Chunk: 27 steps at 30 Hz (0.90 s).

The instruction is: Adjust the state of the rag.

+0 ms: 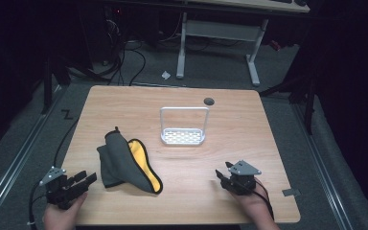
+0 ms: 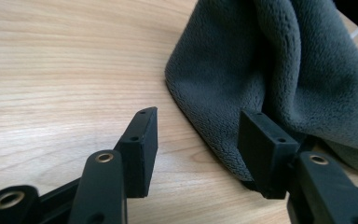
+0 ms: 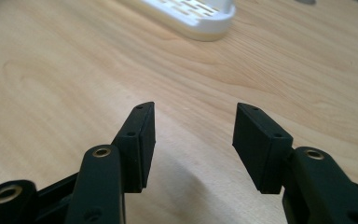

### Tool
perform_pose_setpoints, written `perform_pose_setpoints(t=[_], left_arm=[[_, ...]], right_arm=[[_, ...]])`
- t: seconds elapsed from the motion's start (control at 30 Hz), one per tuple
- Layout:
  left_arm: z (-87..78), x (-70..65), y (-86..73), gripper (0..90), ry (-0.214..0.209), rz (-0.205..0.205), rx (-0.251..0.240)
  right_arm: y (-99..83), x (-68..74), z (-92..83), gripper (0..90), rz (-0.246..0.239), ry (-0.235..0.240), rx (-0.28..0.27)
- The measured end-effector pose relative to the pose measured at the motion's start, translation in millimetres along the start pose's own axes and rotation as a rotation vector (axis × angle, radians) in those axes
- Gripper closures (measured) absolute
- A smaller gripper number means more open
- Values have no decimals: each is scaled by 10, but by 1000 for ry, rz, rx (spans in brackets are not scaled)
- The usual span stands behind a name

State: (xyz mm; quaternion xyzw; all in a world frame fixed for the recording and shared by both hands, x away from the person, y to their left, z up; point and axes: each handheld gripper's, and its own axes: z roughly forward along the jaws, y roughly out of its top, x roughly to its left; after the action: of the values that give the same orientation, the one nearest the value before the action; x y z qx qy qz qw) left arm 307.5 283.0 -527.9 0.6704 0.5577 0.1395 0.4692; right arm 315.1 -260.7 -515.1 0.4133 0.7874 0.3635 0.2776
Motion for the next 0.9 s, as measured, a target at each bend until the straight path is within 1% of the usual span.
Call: perform_pose_setpoints(t=[0.03,0.1,0.23,0.33,0.43,0.53,0.63,0.7,0.77,0.83,0.87,0.9], left_arm=[[5,-7,-4,475,3,9,4],[3,-9,-4,464,0,15,5],[-1,1,7,456,-3,23,-12],[-13,-4,7,448,-14,30,-16],[-47,-36,6,437,-17,58,-18],[-88,-66,22,424,-27,77,-31],[-112,-101,50,423,-38,89,-49],[-115,-140,66,432,-40,95,-60],[-118,-197,91,450,-46,107,-68],[-127,-279,128,471,-51,138,-82],[-133,-322,151,497,-68,144,-88],[-141,-363,183,534,-99,133,-95]], right_arm=[[-1,-6,10,479,4,-1,-6],[-4,-4,25,478,-3,1,-10],[-25,3,32,491,-9,-1,1],[-13,-17,39,498,12,-5,2],[1,-32,65,512,34,-8,1],[11,-33,100,528,44,-12,5],[12,-31,119,529,42,-10,7],[9,-27,119,525,40,-7,9],[7,-10,115,510,26,-11,10],[11,3,112,502,8,-14,9],[14,10,111,499,8,-13,10],[17,13,112,498,5,-12,8]])
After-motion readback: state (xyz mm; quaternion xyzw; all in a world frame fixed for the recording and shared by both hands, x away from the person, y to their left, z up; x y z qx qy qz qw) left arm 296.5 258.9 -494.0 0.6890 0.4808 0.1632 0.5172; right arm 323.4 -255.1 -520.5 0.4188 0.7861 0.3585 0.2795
